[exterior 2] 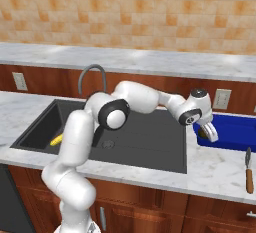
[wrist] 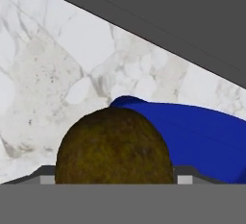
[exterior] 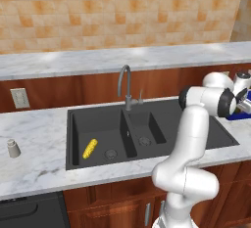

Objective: Pick up all produce items and place them in the sink. Turn on the sink faucet to wash them. Then turn the sink off and put them in the tray.

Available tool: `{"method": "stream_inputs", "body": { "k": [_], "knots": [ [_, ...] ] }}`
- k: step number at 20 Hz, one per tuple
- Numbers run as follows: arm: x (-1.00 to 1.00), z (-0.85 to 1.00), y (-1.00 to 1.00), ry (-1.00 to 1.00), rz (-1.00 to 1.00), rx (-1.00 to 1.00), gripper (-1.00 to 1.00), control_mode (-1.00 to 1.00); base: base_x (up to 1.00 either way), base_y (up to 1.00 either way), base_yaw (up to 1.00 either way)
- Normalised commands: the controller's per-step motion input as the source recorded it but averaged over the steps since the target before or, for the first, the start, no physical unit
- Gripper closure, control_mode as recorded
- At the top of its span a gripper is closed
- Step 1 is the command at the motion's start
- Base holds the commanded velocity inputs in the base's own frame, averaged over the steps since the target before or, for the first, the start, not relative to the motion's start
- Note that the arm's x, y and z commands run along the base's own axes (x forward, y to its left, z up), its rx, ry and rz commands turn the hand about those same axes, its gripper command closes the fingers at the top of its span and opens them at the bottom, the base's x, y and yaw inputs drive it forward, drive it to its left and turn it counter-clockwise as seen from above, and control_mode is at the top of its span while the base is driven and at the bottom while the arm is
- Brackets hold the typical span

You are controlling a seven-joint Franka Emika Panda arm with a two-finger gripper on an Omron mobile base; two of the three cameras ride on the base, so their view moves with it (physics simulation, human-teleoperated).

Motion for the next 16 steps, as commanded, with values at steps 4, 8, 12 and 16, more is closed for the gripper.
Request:
{"method": "stream_inputs", "body": {
  "k": [4, 8, 12, 16],
  "knots": [
    [0.19, -0.10, 0.00, 0.00, 0.00, -0.02, -1.00, -1.00, 0.00, 0.00, 0.00],
    [0.23, 0.00, 0.00, 0.00, 0.00, 0.00, -1.00, -1.00, 0.00, 0.00, 0.00],
    [0.01, 0.24, 0.00, 0.00, 0.00, 0.00, -1.00, -1.00, 0.00, 0.00, 0.00],
    [-0.17, 0.61, 0.13, 0.00, 0.01, 0.00, -1.00, -1.00, 0.00, 0.00, 0.00]
  ]
}}
